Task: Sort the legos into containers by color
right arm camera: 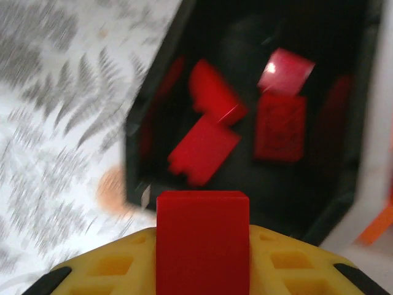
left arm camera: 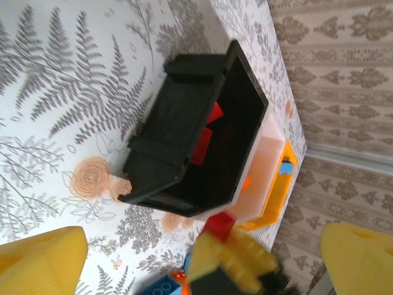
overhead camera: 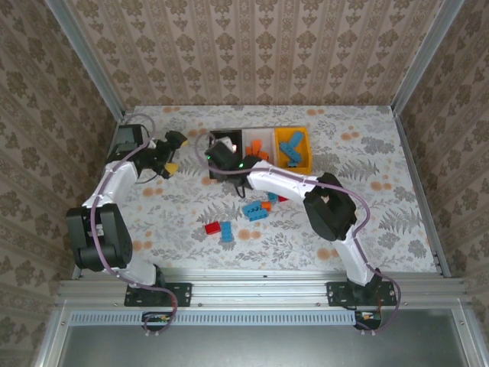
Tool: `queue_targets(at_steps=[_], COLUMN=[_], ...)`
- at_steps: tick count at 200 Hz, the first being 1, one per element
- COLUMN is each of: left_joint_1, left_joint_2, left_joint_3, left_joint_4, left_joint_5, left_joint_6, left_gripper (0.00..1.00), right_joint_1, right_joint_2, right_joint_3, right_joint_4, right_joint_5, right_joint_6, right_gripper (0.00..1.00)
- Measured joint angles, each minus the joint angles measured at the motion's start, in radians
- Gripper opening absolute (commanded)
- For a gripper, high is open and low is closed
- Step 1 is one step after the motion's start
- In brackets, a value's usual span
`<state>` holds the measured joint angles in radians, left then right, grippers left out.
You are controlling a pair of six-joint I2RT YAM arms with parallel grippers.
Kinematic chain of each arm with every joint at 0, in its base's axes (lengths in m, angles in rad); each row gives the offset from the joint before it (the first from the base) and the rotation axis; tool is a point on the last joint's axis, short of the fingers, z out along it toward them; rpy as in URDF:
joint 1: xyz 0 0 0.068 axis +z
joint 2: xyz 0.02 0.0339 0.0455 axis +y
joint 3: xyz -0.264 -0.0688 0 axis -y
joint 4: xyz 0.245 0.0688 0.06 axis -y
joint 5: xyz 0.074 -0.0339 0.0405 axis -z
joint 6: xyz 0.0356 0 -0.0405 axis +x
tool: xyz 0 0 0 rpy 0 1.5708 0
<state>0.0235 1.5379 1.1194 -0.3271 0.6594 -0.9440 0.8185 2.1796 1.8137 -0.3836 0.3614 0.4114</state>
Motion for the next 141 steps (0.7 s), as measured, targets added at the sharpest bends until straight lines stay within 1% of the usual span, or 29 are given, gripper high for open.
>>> queue_targets(at_steps=[18,36,78,98,115,129,141], left_joint_1=[-0.022,-0.030,-0.043,-0.048,-0.048,-0.048,-0.048], left_joint_2=[0.000,0.000,0.000,0.000,0.000,0.000,0.000], left_joint_3=[0.000,0.000,0.000,0.000,-0.001,-0.001,-0.001], left_joint_4=[0.001,0.003,0.008,0.011,0.015,0.015,0.015], left_joint_5=[0.005,0.007,0.013,0.016,0.018,0.018,0.018], left_joint_6=[0.000,-0.001,-0.006,-0.006,-0.006,-0.006,-0.006], left_gripper=[0.99,0.99,0.99,0.99,0.99,0.99,0.99], right_joint_1=[-0.050,-0.074,-0.078,-0.078,-0.079,-0.081,-0.082], right_joint_2=[0.041,0.096,0.239,0.274,0.296,0.315,0.325], right_joint_3=[0.084,0.169,0.373,0.417,0.439,0.467,0.487], right_joint_4=[-0.003,-0.009,-0.091,-0.123,-0.143,-0.168,-0.183], right_joint_5=[0.003,0.003,0.002,0.000,-0.007,-0.018,-0.029], right_joint_6=[-0.021,-0.044,-0.105,-0.119,-0.121,-0.113,-0.112], right_gripper=[0.34,0.35,0.38,0.38,0.43,0.51,0.53])
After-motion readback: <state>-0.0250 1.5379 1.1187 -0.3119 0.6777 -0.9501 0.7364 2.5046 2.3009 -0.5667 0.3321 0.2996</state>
